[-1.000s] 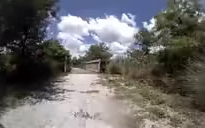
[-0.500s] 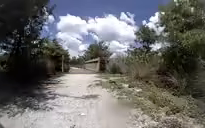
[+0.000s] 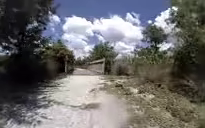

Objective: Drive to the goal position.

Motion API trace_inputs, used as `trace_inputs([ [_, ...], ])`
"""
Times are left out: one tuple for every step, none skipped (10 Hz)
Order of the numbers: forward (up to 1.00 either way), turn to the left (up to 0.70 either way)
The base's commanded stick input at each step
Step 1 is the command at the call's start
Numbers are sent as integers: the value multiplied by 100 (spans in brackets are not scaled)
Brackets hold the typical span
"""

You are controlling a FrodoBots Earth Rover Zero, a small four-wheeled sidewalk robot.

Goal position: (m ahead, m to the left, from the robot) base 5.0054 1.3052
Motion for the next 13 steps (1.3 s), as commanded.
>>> trace_inputs([
  [70,4],
  [70,26],
  [70,25],
  [70,9],
  [70,0],
  [70,0],
  [70,0],
  [70,0],
  [70,0],
  [70,0],
  [70,0],
  [70,0],
  [70,0],
])
